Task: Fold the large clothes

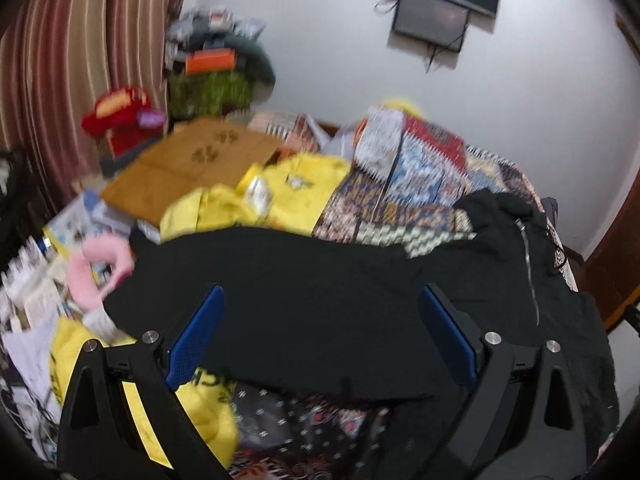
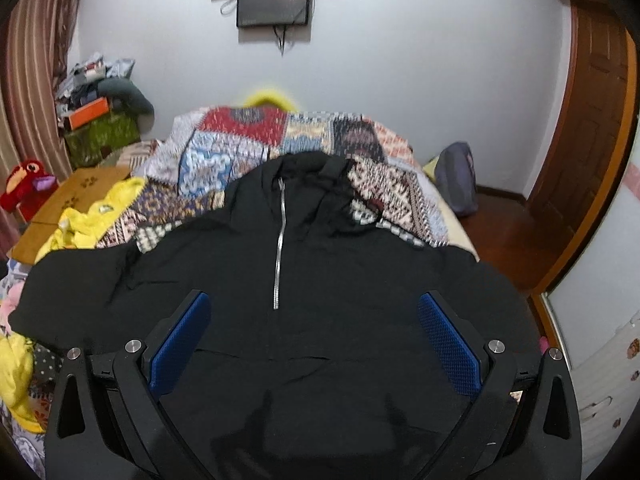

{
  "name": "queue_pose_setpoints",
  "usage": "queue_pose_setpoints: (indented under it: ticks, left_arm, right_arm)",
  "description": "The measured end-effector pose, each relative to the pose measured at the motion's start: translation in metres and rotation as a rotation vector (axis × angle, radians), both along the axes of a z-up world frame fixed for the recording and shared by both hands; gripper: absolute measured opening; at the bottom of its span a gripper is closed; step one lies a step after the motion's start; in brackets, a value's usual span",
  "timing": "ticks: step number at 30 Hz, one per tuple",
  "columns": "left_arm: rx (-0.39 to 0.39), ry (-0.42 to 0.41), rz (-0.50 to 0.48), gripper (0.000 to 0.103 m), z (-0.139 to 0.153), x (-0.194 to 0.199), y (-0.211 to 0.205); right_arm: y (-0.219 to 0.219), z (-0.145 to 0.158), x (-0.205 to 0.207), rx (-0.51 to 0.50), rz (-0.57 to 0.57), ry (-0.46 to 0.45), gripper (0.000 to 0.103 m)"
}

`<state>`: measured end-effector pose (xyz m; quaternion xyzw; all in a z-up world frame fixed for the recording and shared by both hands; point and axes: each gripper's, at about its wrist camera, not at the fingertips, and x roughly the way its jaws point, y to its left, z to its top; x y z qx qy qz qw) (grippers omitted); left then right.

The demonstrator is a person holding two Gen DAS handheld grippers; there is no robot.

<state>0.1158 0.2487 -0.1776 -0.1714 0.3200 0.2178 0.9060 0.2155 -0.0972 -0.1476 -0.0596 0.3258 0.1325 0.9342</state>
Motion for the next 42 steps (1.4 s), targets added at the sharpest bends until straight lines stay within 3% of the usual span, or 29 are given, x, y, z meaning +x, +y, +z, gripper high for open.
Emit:
queue_pose_setpoints:
  ticks: [3, 7, 12, 19, 24, 29, 31, 36, 39, 42]
  left_arm:
    - [-0.072, 0.05, 0.02, 0.098, -0.022, -0.008, 0.023]
    - [-0.226, 0.093, 0.047, 0.098, -0.057, -0.028, 0.055]
    - [-0.445, 0.062, 0.08, 0.093, -0.085, -0.052, 0.089]
    - [-0.61, 0.031, 0.135, 0.083, -0.114, -0.057, 0.12]
    - [-0.611, 0.016, 0.193, 0.08, -0.125, -0.05, 0.14]
    - [-0.557, 0.02, 0.26, 0.072, -0.126, -0.042, 0.158]
    - [-0.53, 0.028, 0.294, 0.064, -0.124, -0.039, 0.165]
    - [-0.416, 0.068, 0.356, 0.024, -0.116, -0.031, 0.174]
    - [-0.309, 0.107, 0.356, 0.016, -0.1, -0.019, 0.169]
    - [-0.201, 0.074, 0.338, 0.013, -0.069, -0.013, 0.157]
  right_arm:
    - [0.001, -0.01, 0.011, -0.012, -0.002, 0.043, 0.103]
    - [0.0, -0.022, 0.018, -0.018, 0.006, 0.093, 0.103]
    - [0.003, -0.032, 0.026, -0.032, 0.01, 0.129, 0.103]
    - [0.003, -0.037, 0.032, -0.046, -0.013, 0.154, 0.103]
    - [0.002, -0.036, 0.035, -0.05, -0.019, 0.159, 0.103]
    - [0.003, -0.034, 0.034, -0.064, -0.022, 0.152, 0.103]
    - [0.004, -0.032, 0.033, -0.074, -0.022, 0.146, 0.103]
    - [0.002, -0.025, 0.03, -0.083, -0.024, 0.127, 0.103]
    - [-0.002, -0.021, 0.028, -0.071, -0.023, 0.122, 0.103]
    - [-0.008, -0.02, 0.026, -0.067, -0.027, 0.121, 0.103]
